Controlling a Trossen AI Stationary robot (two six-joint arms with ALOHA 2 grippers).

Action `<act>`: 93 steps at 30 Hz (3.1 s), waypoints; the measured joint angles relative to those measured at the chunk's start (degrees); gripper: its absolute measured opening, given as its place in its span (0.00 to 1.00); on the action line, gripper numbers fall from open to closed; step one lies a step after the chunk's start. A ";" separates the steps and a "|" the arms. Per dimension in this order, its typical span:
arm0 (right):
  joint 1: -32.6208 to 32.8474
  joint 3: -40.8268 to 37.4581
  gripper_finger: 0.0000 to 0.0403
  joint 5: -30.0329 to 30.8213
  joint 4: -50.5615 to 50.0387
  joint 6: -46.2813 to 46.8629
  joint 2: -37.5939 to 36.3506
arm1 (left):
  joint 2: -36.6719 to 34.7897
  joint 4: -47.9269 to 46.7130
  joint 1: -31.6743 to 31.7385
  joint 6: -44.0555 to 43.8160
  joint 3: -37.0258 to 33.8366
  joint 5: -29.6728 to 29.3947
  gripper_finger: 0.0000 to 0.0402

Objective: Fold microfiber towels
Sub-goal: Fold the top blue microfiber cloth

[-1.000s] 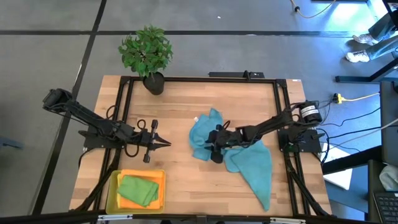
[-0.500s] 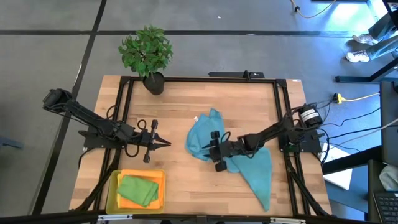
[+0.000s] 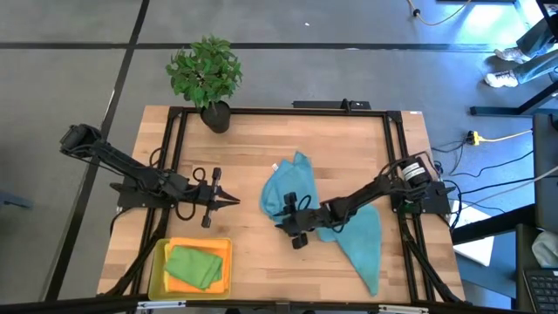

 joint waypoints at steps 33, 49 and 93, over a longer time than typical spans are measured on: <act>0.03 3.37 0.42 6.59 -3.15 15.50 3.03 | 0.00 -0.71 0.00 0.08 0.01 -2.05 0.03; 0.57 3.37 0.22 9.21 -3.76 20.27 3.82 | 0.00 -1.25 0.00 0.06 0.01 -2.05 0.03; 5.35 19.72 0.01 8.51 -44.10 16.22 -21.75 | 36.83 -7.58 9.35 -4.03 17.84 9.43 0.43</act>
